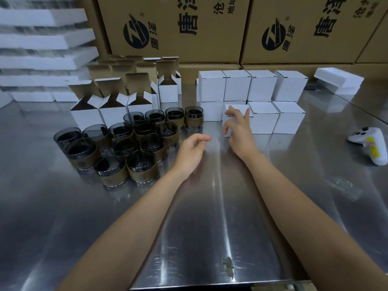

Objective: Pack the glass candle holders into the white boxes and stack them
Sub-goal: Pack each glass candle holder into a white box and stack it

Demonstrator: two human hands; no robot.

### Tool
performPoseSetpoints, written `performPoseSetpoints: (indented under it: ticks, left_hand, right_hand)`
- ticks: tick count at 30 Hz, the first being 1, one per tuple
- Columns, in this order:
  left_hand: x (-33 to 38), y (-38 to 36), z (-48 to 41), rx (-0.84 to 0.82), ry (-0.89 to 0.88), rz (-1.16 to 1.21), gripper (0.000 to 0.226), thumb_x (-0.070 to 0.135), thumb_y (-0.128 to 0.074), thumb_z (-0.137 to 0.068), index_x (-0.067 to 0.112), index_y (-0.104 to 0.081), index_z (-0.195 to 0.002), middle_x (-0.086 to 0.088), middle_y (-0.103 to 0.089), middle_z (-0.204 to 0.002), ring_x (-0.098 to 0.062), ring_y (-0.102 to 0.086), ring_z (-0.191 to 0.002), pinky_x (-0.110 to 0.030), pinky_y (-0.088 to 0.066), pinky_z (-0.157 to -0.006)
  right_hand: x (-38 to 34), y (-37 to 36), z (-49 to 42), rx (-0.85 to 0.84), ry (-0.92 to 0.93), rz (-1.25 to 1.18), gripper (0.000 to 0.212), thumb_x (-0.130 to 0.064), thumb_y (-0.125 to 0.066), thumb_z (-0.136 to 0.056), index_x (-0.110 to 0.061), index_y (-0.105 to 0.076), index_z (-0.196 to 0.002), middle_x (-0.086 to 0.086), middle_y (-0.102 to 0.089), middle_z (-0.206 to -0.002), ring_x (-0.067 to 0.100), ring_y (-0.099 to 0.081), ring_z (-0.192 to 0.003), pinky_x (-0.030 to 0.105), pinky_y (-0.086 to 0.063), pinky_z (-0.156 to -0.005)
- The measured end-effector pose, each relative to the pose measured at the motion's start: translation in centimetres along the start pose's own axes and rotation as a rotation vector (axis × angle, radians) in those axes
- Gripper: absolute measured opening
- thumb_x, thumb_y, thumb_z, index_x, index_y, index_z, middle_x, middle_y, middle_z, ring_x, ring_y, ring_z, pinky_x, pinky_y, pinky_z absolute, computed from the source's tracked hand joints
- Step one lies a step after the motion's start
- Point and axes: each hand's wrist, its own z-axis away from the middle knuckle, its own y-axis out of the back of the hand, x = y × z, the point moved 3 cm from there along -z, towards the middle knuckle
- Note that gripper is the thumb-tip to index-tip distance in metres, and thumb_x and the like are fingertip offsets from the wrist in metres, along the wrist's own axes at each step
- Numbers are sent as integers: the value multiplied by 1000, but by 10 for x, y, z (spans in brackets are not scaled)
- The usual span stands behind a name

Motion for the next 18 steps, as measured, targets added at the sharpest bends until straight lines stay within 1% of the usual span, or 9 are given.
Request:
performPoseSetpoints:
  ticks: [2, 5, 8, 11, 13, 15, 16, 17, 18]
  left_hand:
    - [0, -1, 0, -5, 1, -2, 26, -1, -45, -97, 8, -67, -107, -2, -67, -114, -8, -58, -109, -16, -41, -96]
    - [-1, -1, -1, -20, 0, -6, 26, -2, -45, -97, 13, -67, -102, 1, -68, -108, -5, -59, -104, -5, -40, -89]
    - [-2, 0, -2, -29, 4, -4, 27, -2, -46, -96, 15, -67, -100, 5, -68, -102, 0, -59, -99, -4, -41, -87]
    - [-2, 0, -4, -22, 7, 13, 28, -3, -45, -96, 16, -66, -97, 6, -68, -99, -4, -59, -97, -14, -43, -93]
    - [-2, 1, -6, 1, 8, 51, 27, -4, -44, -97, 12, -65, -97, 0, -68, -100, -10, -59, -97, -24, -45, -98]
    - [-2, 1, -6, 33, 20, 122, 25, -5, -41, -98, 6, -63, -101, -7, -67, -101, -15, -60, -101, -30, -47, -98]
    - [-2, 1, -7, 46, 27, 158, 25, -5, -40, -99, 6, -62, -102, -9, -66, -102, -16, -60, -103, -30, -49, -97]
    - [-2, 1, -7, 56, 34, 189, 24, -4, -39, -100, 6, -60, -104, -10, -65, -103, -18, -61, -105, -28, -50, -94]
    - [-1, 1, -7, 62, 41, 210, 24, -3, -38, -100, 7, -60, -105, -10, -65, -105, -19, -61, -107, -26, -51, -92]
  right_hand:
    - [1, 0, -4, 3, 7, -30, 31, 28, -36, -64, 4, -56, -68, 29, -46, -126, 48, -32, -137, 36, 17, -115]
    - [3, -1, -9, 4, 25, -41, 32, 29, -35, -61, 4, -55, -66, 32, -47, -123, 46, -37, -135, 51, 12, -114]
    - [5, -2, -12, 16, 36, -43, 33, 31, -38, -62, 4, -56, -66, 32, -47, -125, 45, -34, -137, 52, 11, -114]
    - [4, 1, -11, 52, 55, -51, 33, 31, -39, -64, 4, -57, -69, 33, -49, -126, 42, -34, -138, 53, 6, -116]
    - [-3, 2, -8, 125, 113, -56, 32, 30, -38, -68, 5, -58, -71, 32, -51, -124, 37, -35, -137, 55, -4, -116]
    - [-14, 0, -3, 208, 143, -110, 28, 26, -41, -73, 5, -60, -74, 28, -55, -120, 32, -44, -129, 50, -26, -114]
    - [-21, -2, 0, 235, 123, -166, 26, 23, -43, -75, 4, -61, -75, 24, -57, -118, 28, -52, -121, 40, -39, -104]
    - [-30, -5, 3, 243, 84, -239, 25, 20, -44, -76, 3, -62, -77, 20, -58, -115, 22, -56, -111, 29, -42, -91]
    - [-39, -8, 6, 239, 45, -313, 25, 17, -44, -77, 2, -64, -80, 16, -59, -111, 16, -57, -104, 22, -41, -84]
